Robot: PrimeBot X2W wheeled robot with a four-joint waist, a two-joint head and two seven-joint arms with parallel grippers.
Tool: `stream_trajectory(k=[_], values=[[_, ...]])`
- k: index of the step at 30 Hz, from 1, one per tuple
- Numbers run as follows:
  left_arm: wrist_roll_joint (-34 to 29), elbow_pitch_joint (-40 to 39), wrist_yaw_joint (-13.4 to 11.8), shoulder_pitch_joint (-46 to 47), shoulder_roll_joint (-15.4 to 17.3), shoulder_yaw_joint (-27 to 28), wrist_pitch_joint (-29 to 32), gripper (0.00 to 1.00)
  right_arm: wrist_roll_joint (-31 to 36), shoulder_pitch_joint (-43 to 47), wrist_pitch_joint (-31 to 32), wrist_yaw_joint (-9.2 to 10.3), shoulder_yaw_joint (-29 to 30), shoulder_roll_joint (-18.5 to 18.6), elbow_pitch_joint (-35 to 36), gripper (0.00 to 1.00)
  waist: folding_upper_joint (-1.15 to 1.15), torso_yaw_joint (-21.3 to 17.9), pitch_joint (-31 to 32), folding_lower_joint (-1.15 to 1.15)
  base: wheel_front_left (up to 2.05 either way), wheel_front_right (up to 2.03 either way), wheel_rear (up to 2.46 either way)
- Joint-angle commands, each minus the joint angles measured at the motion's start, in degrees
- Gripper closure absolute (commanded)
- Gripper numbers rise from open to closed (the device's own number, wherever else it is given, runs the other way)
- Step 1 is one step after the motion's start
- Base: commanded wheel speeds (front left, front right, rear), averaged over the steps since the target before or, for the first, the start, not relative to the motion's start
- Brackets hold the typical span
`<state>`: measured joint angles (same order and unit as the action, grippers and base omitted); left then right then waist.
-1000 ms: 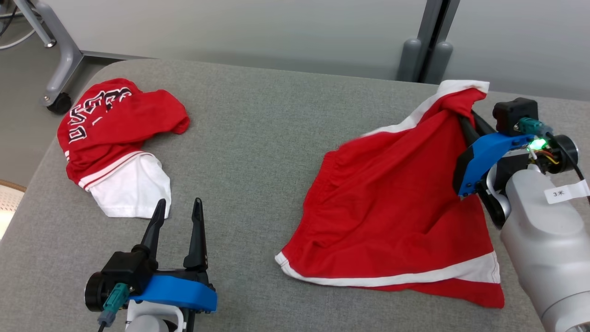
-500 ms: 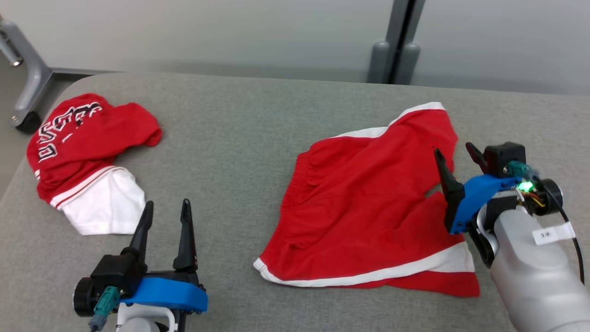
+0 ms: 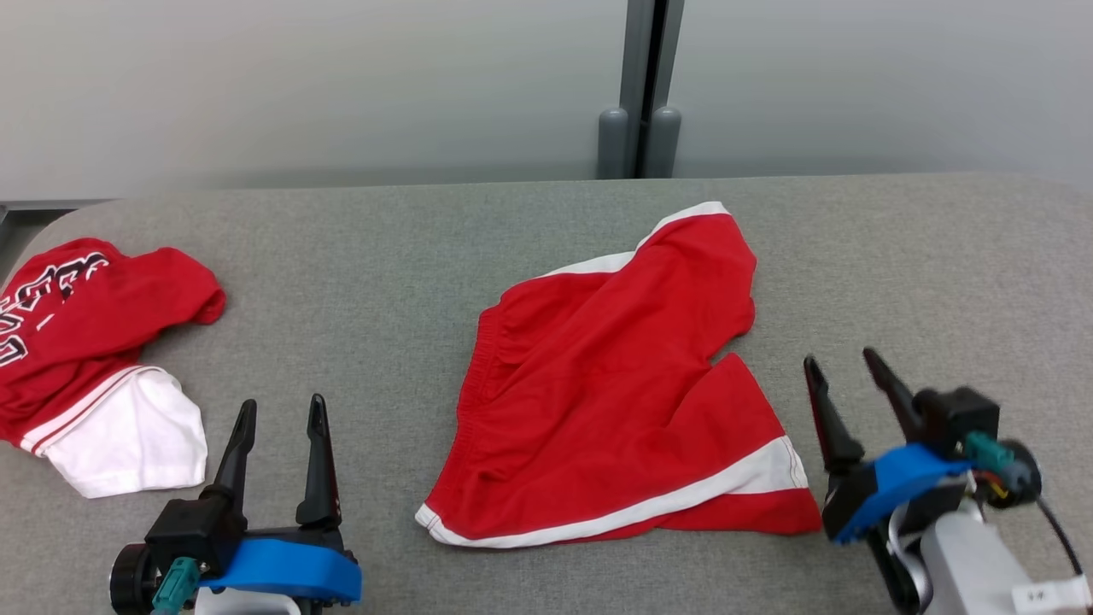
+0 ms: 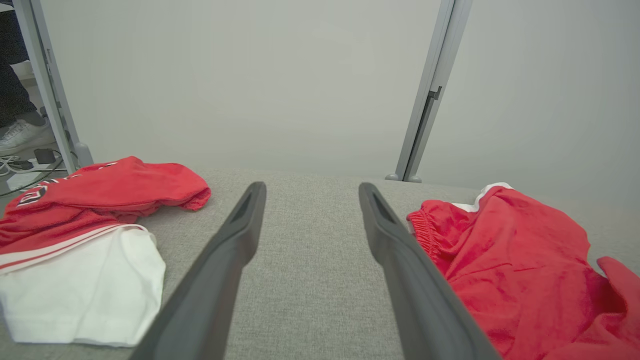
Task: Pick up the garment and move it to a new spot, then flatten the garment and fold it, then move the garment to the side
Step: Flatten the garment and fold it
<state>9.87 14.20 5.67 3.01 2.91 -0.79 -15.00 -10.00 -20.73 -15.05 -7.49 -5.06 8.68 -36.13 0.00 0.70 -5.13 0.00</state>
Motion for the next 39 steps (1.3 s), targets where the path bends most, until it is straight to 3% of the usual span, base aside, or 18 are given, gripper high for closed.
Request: stream_trajectory(k=[1,8,16,33,39], values=[[-0.37,-0.14,0.23,-0.33,-0.02,0.28,-0.26,0.0,0.17,2.53,-0.17,-0.01,-0.04,-0.37,1.35,0.0,0.0,-0.41,0.36,0.0,0.0,0.0,0.0],[-0.8,-0.2,0.44,-0.93,-0.03,0.75,-0.26,0.0,0.44,9.75,1.47,-0.01,-1.87,-0.72,5.59,0.0,0.0,-1.04,1.01,0.0,0.0,0.0,0.0],[-0.92,-0.09,0.55,-1.01,-0.02,0.12,-0.26,0.0,0.21,11.41,3.81,-0.01,-2.73,-0.32,5.53,0.0,0.0,-0.35,1.37,0.0,0.0,0.0,0.0],[-1.07,0.15,0.9,0.37,-0.03,-0.22,-0.26,0.0,-1.9,6.5,2.33,-0.01,-5.09,-1.56,-7.95,0.0,0.0,1.87,-0.39,0.0,0.0,0.0,0.0],[-1.0,0.37,1.02,0.86,-0.03,-0.62,-0.26,0.0,-4.18,4.65,1.06,-0.02,-7.22,-2.19,-9.68,0.0,0.0,2.03,-0.57,0.0,0.0,0.0,0.0]])
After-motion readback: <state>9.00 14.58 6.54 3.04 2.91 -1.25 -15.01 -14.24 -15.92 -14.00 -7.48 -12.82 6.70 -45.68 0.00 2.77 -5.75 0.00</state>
